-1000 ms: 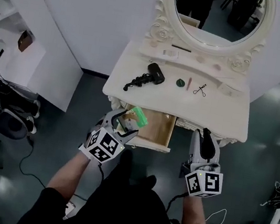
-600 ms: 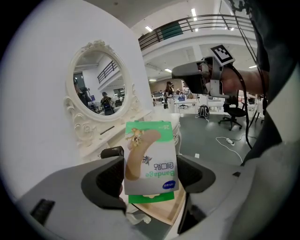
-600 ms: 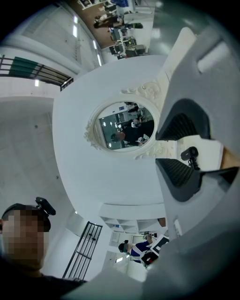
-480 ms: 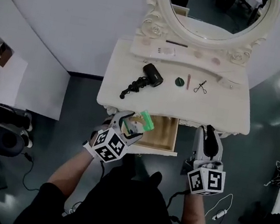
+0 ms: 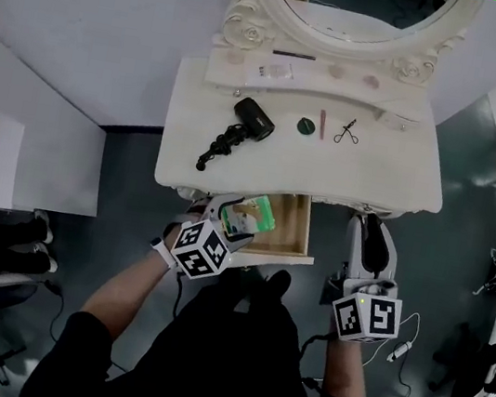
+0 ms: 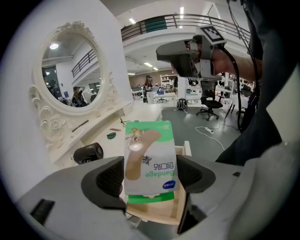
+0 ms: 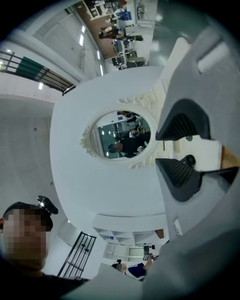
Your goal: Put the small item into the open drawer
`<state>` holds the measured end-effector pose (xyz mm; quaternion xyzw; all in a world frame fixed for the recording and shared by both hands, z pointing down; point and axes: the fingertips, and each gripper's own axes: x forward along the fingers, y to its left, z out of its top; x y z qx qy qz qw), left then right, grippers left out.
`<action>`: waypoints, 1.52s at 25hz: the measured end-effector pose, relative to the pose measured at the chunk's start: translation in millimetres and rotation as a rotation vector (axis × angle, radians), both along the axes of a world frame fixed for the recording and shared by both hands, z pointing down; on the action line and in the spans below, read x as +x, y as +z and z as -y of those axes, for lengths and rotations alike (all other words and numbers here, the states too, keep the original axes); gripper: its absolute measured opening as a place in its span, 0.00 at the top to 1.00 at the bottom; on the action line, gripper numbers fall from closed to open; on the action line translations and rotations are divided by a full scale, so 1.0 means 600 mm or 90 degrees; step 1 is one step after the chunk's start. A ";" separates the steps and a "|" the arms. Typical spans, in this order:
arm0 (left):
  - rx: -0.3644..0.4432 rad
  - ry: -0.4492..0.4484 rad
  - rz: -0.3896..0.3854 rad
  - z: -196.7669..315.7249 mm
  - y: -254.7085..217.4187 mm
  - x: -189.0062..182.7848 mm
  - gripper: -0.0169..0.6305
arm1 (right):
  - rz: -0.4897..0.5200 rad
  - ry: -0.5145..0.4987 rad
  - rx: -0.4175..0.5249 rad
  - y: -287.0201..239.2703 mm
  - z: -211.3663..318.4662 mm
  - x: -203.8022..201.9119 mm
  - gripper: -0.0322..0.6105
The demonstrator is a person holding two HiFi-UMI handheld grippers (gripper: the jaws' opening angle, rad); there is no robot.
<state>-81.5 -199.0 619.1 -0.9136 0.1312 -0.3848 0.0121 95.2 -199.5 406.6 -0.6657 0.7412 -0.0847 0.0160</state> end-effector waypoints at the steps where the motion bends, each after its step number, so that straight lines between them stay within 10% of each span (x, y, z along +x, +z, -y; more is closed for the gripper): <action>1: -0.006 0.008 0.011 -0.001 0.013 0.007 0.45 | 0.004 0.001 -0.005 0.007 0.001 0.007 0.77; 32: -0.150 0.148 0.316 -0.024 0.409 0.109 0.44 | 0.068 0.016 -0.112 0.154 0.018 0.155 0.79; 38: -0.156 0.164 0.315 -0.027 0.440 0.119 0.44 | 0.069 0.022 -0.121 0.163 0.011 0.165 0.79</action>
